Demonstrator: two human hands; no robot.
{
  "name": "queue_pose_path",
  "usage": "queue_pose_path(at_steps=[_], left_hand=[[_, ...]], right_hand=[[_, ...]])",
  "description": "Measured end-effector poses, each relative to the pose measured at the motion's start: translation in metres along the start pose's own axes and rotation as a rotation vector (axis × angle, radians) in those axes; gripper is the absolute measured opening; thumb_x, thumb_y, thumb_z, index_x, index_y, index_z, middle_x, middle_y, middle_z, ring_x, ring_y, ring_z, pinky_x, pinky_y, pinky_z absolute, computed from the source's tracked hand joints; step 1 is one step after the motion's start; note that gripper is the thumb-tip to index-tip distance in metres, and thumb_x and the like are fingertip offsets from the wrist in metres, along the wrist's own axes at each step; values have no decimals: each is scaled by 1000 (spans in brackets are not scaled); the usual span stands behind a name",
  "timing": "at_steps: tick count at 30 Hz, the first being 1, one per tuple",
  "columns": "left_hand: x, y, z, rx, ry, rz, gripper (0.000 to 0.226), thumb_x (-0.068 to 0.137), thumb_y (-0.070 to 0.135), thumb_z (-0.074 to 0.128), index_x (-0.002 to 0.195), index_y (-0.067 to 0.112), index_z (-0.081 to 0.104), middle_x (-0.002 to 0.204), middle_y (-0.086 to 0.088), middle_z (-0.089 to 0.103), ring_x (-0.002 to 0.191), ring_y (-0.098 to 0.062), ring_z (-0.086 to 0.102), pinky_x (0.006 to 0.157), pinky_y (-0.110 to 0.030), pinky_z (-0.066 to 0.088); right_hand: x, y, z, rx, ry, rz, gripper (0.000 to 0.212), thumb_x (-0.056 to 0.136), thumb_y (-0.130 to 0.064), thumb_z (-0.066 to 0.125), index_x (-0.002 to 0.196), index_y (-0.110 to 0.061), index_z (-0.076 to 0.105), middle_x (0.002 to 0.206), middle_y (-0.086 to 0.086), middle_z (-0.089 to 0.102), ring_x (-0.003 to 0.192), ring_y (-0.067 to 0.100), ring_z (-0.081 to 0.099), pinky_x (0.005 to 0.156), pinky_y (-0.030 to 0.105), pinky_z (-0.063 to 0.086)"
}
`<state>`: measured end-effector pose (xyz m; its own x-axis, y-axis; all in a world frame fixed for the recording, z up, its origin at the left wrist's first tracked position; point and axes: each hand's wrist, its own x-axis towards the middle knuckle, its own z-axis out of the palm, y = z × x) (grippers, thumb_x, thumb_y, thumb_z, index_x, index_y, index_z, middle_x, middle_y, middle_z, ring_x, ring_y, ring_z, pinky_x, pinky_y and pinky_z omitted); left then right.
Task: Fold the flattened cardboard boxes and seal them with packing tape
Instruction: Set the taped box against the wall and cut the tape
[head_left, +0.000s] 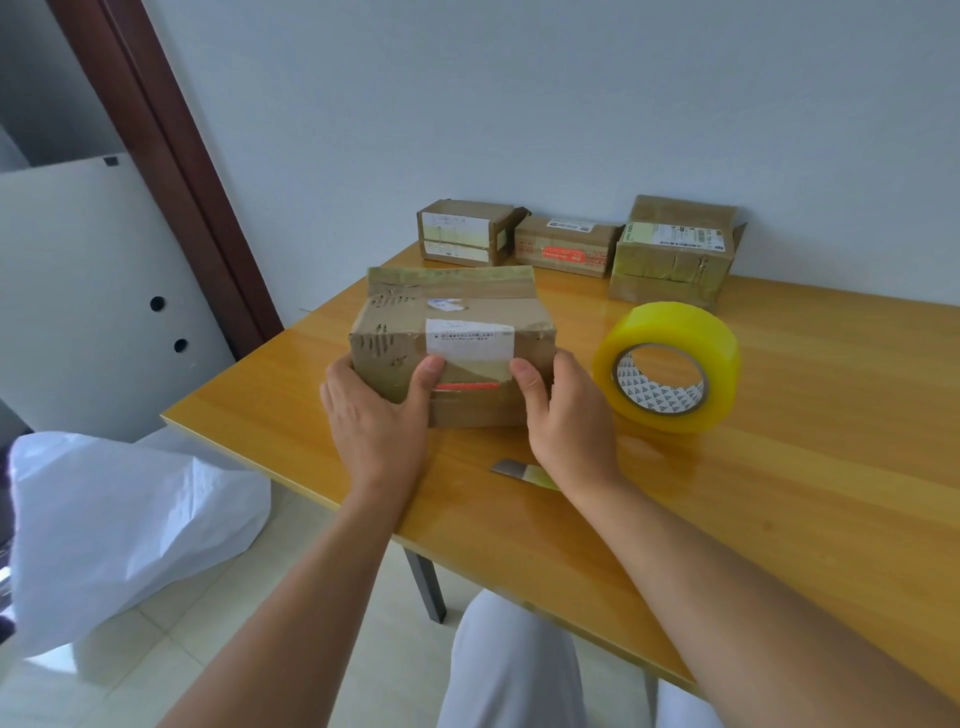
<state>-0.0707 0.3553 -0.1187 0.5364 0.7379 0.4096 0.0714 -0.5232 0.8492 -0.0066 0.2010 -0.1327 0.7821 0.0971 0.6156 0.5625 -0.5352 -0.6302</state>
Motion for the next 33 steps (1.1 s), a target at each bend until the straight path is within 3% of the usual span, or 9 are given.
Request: queue_pose_path(at_steps=[4, 7, 10, 12, 17, 21, 25, 29, 33], left_hand=[[-1, -1, -1, -50, -11, 40, 78, 83, 73, 46, 139, 18, 41, 118, 6, 50, 111, -14, 45, 92, -38, 47], [1, -6, 0, -38, -10, 51, 63, 94, 64, 43, 139, 19, 45, 117, 4, 57, 106, -17, 52, 90, -44, 50], [5, -12, -1, -67, 5, 7, 61, 93, 67, 43, 132, 21, 51, 111, 6, 63, 99, -20, 60, 83, -49, 54], [6, -11, -1, -97, 10, -15, 52, 96, 61, 46, 128, 20, 54, 107, 9, 64, 95, -19, 62, 81, -48, 55], [5, -8, -1, -121, -2, -47, 44, 98, 51, 49, 122, 14, 57, 94, 16, 59, 80, -5, 57, 72, -37, 54], [5, -8, -1, -158, -4, -63, 41, 98, 49, 49, 115, 12, 56, 88, 14, 57, 71, -4, 52, 61, -27, 44], [4, -7, -3, -190, 5, -86, 45, 98, 50, 47, 114, 10, 56, 89, 13, 57, 73, -2, 52, 58, -13, 41], [2, -2, -4, -202, 4, -62, 60, 89, 61, 51, 135, 21, 49, 111, 12, 60, 99, -8, 57, 79, -18, 50], [1, -6, -2, -167, -5, -2, 76, 77, 81, 52, 135, 32, 44, 121, 6, 60, 110, -15, 58, 89, -38, 55]], right_hand=[[-1, 2, -3, 47, 24, -37, 36, 103, -38, 41, 94, -10, 61, 70, -15, 46, 59, 9, 45, 50, 14, 21], [0, 3, -6, 40, 58, -43, 31, 102, -33, 45, 91, -11, 63, 61, -22, 38, 52, -1, 36, 47, 13, 17], [1, 0, -6, 46, 35, -94, 40, 104, -37, 40, 120, -10, 64, 84, -6, 66, 71, 13, 60, 54, 12, 32], [0, -2, -5, 29, 32, -152, 50, 103, -39, 39, 137, -6, 55, 108, 6, 71, 92, 21, 65, 66, 23, 48], [1, -6, -11, 66, 74, -156, 48, 100, -35, 51, 134, -2, 58, 111, 11, 72, 91, 25, 69, 66, 23, 50], [0, -7, -11, 78, 131, -216, 46, 99, -33, 53, 129, 1, 62, 122, 14, 69, 107, 26, 69, 79, 30, 59], [-2, -9, -8, 46, 163, -269, 41, 101, -23, 50, 132, 2, 58, 119, 15, 70, 97, 25, 72, 71, 27, 59], [1, -7, -14, 63, 170, -145, 37, 101, -22, 52, 128, 0, 63, 98, 10, 76, 74, 21, 70, 61, 12, 43], [3, -3, -20, 180, 101, 33, 45, 102, -30, 53, 140, -6, 53, 118, 6, 71, 101, 13, 67, 78, 11, 48]])
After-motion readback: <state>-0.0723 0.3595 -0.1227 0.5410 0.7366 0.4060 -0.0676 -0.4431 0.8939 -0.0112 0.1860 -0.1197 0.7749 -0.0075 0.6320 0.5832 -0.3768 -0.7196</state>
